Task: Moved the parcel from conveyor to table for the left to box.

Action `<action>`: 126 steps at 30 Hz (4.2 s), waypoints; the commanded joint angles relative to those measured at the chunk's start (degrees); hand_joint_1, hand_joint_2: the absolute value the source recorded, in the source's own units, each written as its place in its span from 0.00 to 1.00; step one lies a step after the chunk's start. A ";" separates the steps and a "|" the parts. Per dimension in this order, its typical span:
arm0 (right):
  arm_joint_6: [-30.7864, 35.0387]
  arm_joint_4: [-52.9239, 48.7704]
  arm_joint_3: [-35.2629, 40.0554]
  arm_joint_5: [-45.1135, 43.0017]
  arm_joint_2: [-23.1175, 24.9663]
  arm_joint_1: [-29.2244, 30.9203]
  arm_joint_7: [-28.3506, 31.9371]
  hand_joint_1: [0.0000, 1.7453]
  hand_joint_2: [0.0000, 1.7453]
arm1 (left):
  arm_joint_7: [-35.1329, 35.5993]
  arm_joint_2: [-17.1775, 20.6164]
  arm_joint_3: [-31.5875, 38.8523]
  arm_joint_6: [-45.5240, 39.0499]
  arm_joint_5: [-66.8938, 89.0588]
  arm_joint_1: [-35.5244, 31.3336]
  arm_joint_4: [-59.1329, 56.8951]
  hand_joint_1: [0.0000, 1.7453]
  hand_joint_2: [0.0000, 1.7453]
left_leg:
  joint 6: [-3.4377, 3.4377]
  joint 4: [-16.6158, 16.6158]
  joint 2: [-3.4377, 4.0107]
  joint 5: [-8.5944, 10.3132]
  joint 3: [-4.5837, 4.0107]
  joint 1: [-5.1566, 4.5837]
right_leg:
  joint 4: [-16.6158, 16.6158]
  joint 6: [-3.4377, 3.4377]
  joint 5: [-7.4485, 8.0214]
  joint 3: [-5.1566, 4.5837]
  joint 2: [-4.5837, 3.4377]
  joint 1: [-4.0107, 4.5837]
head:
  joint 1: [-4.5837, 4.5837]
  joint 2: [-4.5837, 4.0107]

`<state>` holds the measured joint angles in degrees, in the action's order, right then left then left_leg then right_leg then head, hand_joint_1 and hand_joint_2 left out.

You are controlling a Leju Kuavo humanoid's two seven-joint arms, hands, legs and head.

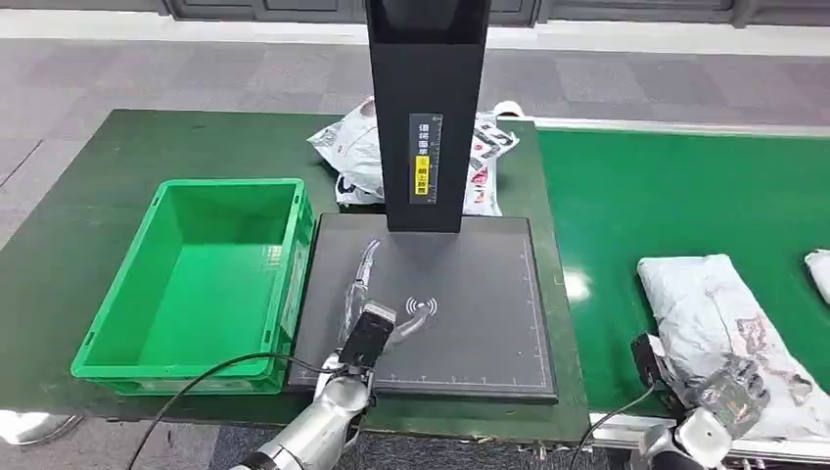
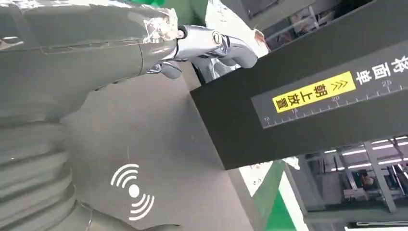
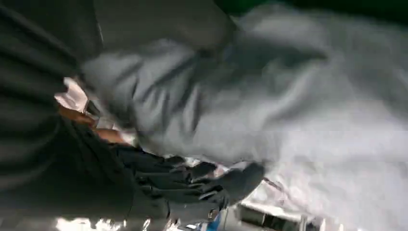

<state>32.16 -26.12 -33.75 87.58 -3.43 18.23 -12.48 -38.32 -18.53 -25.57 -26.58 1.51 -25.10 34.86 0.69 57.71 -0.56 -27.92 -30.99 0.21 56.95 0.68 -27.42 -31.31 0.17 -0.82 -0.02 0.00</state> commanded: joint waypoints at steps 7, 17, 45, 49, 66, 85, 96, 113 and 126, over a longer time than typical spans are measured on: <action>7.84 -0.35 2.22 -13.09 4.05 2.49 19.42 1.00 1.00 | -1.68 2.42 4.96 -1.77 0.95 0.64 -0.22 0.00 1.00 | -0.18 0.09 0.40 0.20 -0.15 0.01 | -0.07 0.16 0.41 -0.17 -0.36 0.00 | 0.00 0.00; 7.84 -14.95 -0.79 -26.71 12.54 2.10 45.10 1.00 1.00 | -1.68 2.69 5.33 -3.33 2.91 1.05 0.96 0.00 1.00 | -0.17 0.09 0.42 0.25 -0.33 -0.02 | 0.03 0.11 0.46 -0.41 -0.37 -0.01 | 0.00 0.00; 4.07 -19.65 52.78 -48.88 12.63 -3.09 40.04 1.00 1.00 | -1.68 1.20 0.71 0.62 2.82 -2.48 -2.55 0.00 1.00 | -0.11 0.04 0.38 0.34 -0.59 0.03 | 0.10 0.07 0.45 -0.73 -0.37 0.02 | 0.00 0.00; 4.07 -19.65 52.78 -48.88 12.63 -3.09 40.04 1.00 1.00 | -1.68 1.20 0.71 0.62 2.82 -2.48 -2.55 0.00 1.00 | -0.14 0.14 0.34 0.27 -0.62 0.00 | 0.21 0.13 0.38 -0.77 -0.35 -0.01 | 0.00 0.00; -26.33 -13.97 74.11 -54.45 8.84 1.19 44.48 0.97 1.00 | -1.68 1.76 0.06 3.85 -2.05 -5.13 -3.73 0.00 1.00 | -0.10 0.00 0.60 0.41 -0.46 0.04 | 0.08 -0.06 0.58 -0.74 -0.50 0.08 | 0.00 0.00; 7.84 -34.73 43.84 -60.82 12.32 -9.88 52.48 0.00 1.00 | -1.68 3.54 -1.88 -3.54 4.38 -4.34 -5.04 0.00 1.00 | -0.09 0.12 0.35 0.36 -0.64 -0.02 | 0.22 -0.04 0.49 -0.78 -0.33 -0.02 | 0.00 0.00; 7.84 -53.01 36.09 -65.39 14.79 -15.92 52.48 0.00 1.00 | 3.16 4.53 -5.53 -2.62 12.48 -7.48 -14.42 0.00 1.00 | -0.07 0.11 0.35 0.37 -0.68 -0.02 | 0.23 -0.06 0.50 -0.88 -0.34 -0.02 | 0.00 0.00; 7.84 -48.42 37.20 -67.94 14.45 -14.71 52.48 0.00 1.00 | 19.80 5.01 -24.66 0.27 39.26 -7.52 -16.63 1.00 1.00 | -0.14 -0.01 0.26 0.44 -0.54 0.00 | 0.03 -0.05 0.59 -0.60 -0.22 0.00 | 0.00 0.00; 7.84 -47.57 37.87 -68.68 14.34 -14.92 52.48 0.00 1.00 | 11.80 5.99 -9.35 -12.52 30.66 -11.32 -6.79 1.00 1.00 | -0.11 0.17 0.22 0.52 -0.77 0.02 | 0.24 -0.06 0.58 -0.88 -0.17 0.02 | 0.00 0.00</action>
<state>40.04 -77.35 6.14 19.41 10.47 1.86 40.02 -24.95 -14.73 -42.49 -34.35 33.60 -32.19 23.75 0.55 57.87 -0.39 -27.48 -31.59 0.18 57.20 0.69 -26.95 -32.03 0.02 -0.86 -0.02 0.00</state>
